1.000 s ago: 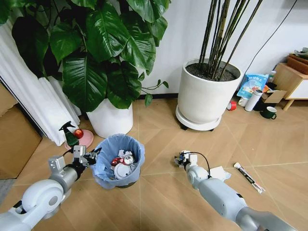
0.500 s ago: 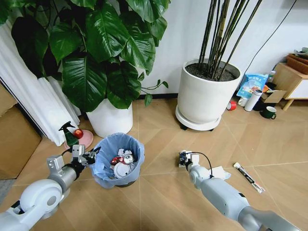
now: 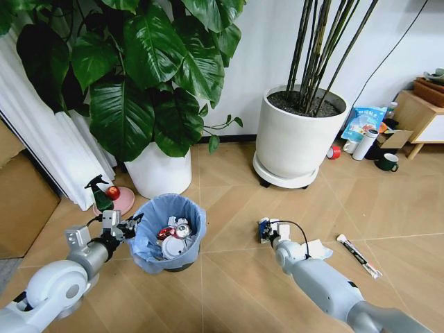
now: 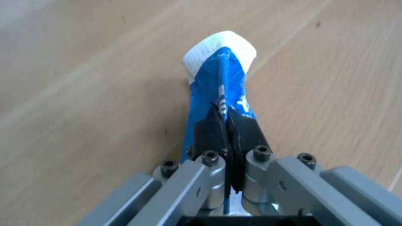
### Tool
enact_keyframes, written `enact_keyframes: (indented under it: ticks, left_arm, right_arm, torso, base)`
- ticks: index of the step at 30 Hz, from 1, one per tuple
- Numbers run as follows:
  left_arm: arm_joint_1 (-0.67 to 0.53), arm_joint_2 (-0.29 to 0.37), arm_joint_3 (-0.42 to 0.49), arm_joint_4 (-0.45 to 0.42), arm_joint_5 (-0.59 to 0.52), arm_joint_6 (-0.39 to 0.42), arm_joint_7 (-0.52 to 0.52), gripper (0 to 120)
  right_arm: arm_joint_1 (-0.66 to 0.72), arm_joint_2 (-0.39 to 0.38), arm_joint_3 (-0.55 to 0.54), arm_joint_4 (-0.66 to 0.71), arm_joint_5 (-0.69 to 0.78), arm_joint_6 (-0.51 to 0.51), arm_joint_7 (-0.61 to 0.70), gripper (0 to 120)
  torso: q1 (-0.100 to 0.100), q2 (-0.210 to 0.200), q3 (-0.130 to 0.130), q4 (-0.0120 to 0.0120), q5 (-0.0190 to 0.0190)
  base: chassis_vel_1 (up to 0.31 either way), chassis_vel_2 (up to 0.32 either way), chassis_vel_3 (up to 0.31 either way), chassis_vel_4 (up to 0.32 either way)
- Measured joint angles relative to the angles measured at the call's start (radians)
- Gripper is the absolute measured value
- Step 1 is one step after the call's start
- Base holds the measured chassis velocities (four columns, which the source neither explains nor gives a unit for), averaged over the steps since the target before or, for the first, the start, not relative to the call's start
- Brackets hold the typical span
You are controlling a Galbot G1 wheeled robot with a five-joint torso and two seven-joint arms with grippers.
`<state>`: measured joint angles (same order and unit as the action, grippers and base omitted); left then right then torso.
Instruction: Pick up the trash bin and place the garbage on the floor into it.
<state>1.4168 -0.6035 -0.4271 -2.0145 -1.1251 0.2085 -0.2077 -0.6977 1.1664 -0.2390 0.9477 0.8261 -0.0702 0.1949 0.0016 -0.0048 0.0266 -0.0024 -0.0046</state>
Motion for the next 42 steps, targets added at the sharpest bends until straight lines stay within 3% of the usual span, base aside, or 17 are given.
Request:
enact_keyframes:
  ticks: [5,7,8,9,11,12,13,15,22,30,33,34,36,38,40,42]
  left_arm:
    - [0.004,-0.002,-0.001,-0.001,0.003,0.000,-0.001,0]
    - [0.002,-0.002,0.000,0.002,0.003,0.000,-0.001,0]
    - [0.000,-0.001,0.003,0.004,0.002,0.000,-0.001,0]
    - [0.000,-0.001,0.003,0.004,0.002,0.000,-0.001,0]
    - [-0.002,0.000,0.009,0.005,0.002,0.000,-0.001,0]
    - [-0.007,0.000,0.019,0.007,0.003,0.000,0.000,0]
    - [-0.007,0.000,0.019,0.007,0.003,0.000,0.000,0]
    - [-0.024,-0.003,0.041,0.019,0.007,0.000,0.001,0]
    - [-0.059,0.006,0.066,0.023,0.002,0.000,-0.003,0]
    - [-0.067,0.011,0.066,0.015,-0.007,0.002,-0.006,0]
    - [-0.067,0.012,0.062,0.011,-0.011,0.003,-0.006,0]
    - [-0.066,0.012,0.058,0.007,-0.013,0.005,-0.006,0]
    - [-0.065,0.012,0.055,0.006,-0.014,0.005,-0.006,0]
    - [-0.063,0.014,0.053,0.006,-0.015,0.005,-0.006,0]
    - [-0.063,0.014,0.052,0.006,-0.016,0.005,-0.006,0]
    - [-0.063,0.015,0.052,0.006,-0.018,0.006,-0.006,0]
  right_arm:
    - [-0.017,-0.041,0.019,0.043,-0.030,0.099,-0.104,0]
    - [-0.022,-0.065,0.049,0.077,-0.048,0.201,-0.261,0]
    - [-0.022,-0.085,0.071,0.111,-0.063,0.293,-0.415,0]
    - [-0.022,-0.085,0.071,0.111,-0.063,0.293,-0.415,0]
    - [-0.013,-0.095,0.084,0.135,-0.066,0.384,-0.565,0]
    - [0.005,-0.093,0.084,0.157,-0.036,0.492,-0.740,0]
    - [0.005,-0.093,0.084,0.157,-0.036,0.492,-0.740,0]
    - [0.046,-0.117,0.029,0.287,0.084,0.536,-0.958,0]
    - [0.153,-0.131,-0.173,0.468,0.209,0.465,-0.988,0]
    - [0.258,-0.115,-0.325,0.461,0.200,0.416,-0.980,0]
    - [0.277,-0.114,-0.343,0.452,0.181,0.399,-0.977,5]
    - [0.301,-0.116,-0.362,0.446,0.172,0.386,-0.974,14]
    - [0.319,-0.122,-0.374,0.444,0.168,0.375,-0.975,17]
    - [0.353,-0.139,-0.394,0.449,0.170,0.358,-0.976,30]
    - [0.363,-0.146,-0.399,0.452,0.173,0.352,-0.976,33]
    - [0.381,-0.158,-0.405,0.457,0.179,0.346,-0.976,43]
  torso:
    - [0.000,0.000,0.000,-0.0003,0.0001]
    - [0.000,0.000,0.000,-0.0003,0.0000]
    - [0.000,0.000,0.000,-0.0003,-0.0001]
    - [0.000,0.000,0.000,-0.0003,-0.0001]
    - [0.000,0.000,0.000,-0.0004,-0.0002]
    - [0.000,0.000,0.000,-0.0003,0.0000]
    - [0.000,0.000,0.000,-0.0003,0.0000]
    - [0.000,0.000,0.000,0.0002,-0.0007]
    - [0.000,0.000,0.000,0.0000,-0.0002]
    - [0.000,0.000,0.000,0.0000,-0.0003]
    - [0.000,0.000,0.000,-0.0001,-0.0002]
    - [0.000,0.000,0.000,-0.0002,-0.0002]
    - [0.000,0.000,0.000,-0.0002,-0.0002]
    - [0.000,0.000,0.000,-0.0001,-0.0003]
    - [0.000,0.000,0.000,-0.0001,-0.0003]
    - [0.000,0.000,0.000,-0.0001,-0.0003]
  base:
    - [0.000,0.000,0.000,0.000]
    - [0.000,0.000,0.000,0.000]
    - [0.000,0.000,0.000,0.000]
    - [0.000,0.000,0.000,0.000]
    - [0.000,0.000,0.000,0.000]
    - [0.000,0.000,0.000,0.000]
    - [0.000,0.000,0.000,0.000]
    - [0.000,0.000,0.000,0.000]
    - [0.000,0.000,0.000,0.000]
    - [0.000,0.000,0.000,0.000]
    - [0.000,0.000,0.000,0.000]
    - [0.000,0.000,0.000,0.000]
    - [0.000,0.000,0.000,0.000]
    - [0.000,0.000,0.000,0.000]
    - [0.000,0.000,0.000,0.000]
    - [0.000,0.000,0.000,0.000]
